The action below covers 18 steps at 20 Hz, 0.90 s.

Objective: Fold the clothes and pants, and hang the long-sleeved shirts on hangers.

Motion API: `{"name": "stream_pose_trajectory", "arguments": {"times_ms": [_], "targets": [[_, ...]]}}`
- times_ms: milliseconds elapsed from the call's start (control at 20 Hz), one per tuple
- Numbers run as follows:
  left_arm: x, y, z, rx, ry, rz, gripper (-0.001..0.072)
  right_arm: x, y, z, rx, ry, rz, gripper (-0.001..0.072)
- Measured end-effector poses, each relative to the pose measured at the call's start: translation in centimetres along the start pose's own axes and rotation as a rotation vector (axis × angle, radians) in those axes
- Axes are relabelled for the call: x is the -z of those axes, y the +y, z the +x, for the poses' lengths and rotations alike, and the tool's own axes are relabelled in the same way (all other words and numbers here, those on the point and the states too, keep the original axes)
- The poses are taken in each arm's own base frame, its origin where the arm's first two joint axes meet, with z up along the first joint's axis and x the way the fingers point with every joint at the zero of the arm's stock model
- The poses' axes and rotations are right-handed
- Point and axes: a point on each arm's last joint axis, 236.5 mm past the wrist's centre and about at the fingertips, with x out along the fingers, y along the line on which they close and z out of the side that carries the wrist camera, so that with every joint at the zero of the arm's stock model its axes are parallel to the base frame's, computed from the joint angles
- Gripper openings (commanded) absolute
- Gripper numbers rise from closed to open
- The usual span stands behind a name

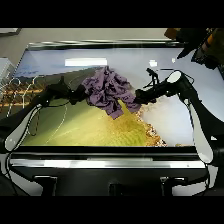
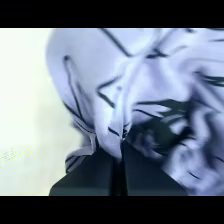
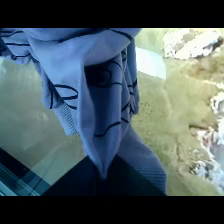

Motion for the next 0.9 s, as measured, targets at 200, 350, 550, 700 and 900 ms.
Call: {"name": "stream_pose_trajectory", "arguments": {"times_ms": [200, 350, 550, 700, 900], "targets": [[-3.3, -4.3, -6.4, 0.033, -0.065, 0.159, 0.0030, -2.4, 1.1, -5.3, 0.117, -0.176, -0.109, 0.0047], [-6.6, -8.8, -15.4, 0.061, -0.206, 0.291, 0.0030, -4.9, 3.8, -13.5, 0.239, -0.432, -0.208, 0.0047], [-8.1, -16.6, -31.6, 0.141, -0.490, 0.458, 0.0030, -5.0, 9.9, -28.5, 0.377, -0.871, -0.339, 0.0047], [-4.9, -21.6, -43.6, 0.214, -0.706, 0.570, 0.0031, -1.4, 15.2, -38.5, 0.413, -1.162, -0.422, 0.0047], [2.1, -24.5, -55.9, 0.263, -0.944, 0.654, 0.0030, 5.8, 20.2, -47.6, 0.415, -1.438, -0.480, 0.0047]]}}
